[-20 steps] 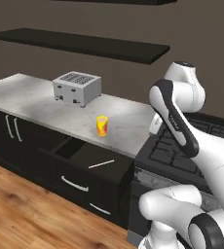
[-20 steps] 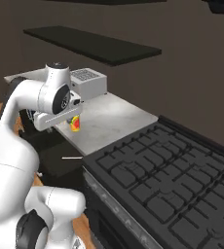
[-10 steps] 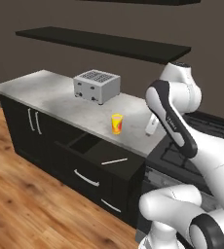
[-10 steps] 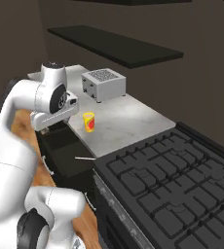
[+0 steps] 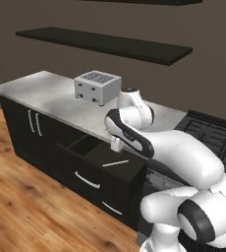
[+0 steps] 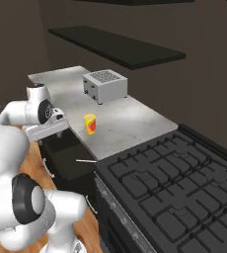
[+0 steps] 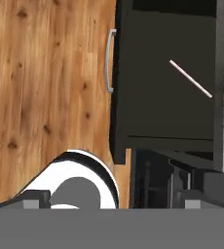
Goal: Pick up the straw from the left drawer and put it inside the smoothie cup.
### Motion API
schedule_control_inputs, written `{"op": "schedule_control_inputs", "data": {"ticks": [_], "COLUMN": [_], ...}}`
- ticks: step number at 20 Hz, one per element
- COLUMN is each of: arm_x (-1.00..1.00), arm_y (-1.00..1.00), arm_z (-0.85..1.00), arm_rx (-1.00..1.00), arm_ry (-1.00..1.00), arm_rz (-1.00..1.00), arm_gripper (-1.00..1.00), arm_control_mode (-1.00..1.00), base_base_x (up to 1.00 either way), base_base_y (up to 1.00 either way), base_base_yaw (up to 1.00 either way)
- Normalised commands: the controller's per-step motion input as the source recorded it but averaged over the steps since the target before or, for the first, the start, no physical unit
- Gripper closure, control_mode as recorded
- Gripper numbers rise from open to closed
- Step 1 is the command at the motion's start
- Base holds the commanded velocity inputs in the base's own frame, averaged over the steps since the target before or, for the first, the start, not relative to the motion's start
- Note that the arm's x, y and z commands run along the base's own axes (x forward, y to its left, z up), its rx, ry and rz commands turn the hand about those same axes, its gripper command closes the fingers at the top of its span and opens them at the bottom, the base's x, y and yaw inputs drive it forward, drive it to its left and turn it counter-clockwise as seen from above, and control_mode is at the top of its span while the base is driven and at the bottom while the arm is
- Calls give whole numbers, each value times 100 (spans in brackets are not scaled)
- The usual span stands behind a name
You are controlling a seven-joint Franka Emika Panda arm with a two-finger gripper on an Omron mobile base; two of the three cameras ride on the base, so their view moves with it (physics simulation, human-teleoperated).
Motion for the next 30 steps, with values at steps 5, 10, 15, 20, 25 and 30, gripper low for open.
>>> {"op": "schedule_control_inputs", "data": {"ticks": [5, 10, 15, 20, 25, 30], "arm_x": [66, 70, 60, 28, -11, -93], "arm_y": [53, 4, -2, 7, 50, 78], "arm_z": [-91, -83, -73, -70, -71, -41], "arm_rx": [-10, 0, 4, 2, 0, 0], "arm_ry": [21, 24, 14, 5, 0, -2], "arm_rz": [-21, -12, -3, -7, -10, 0], "arm_gripper": [-100, -100, -100, -100, -100, -100], "arm_control_mode": [-100, -100, -100, -100, -100, -100], "base_base_x": [0, 0, 0, 0, 0, 0], "base_base_y": [0, 0, 0, 0, 0, 0], "base_base_yaw": [0, 0, 0, 0, 0, 0]}}
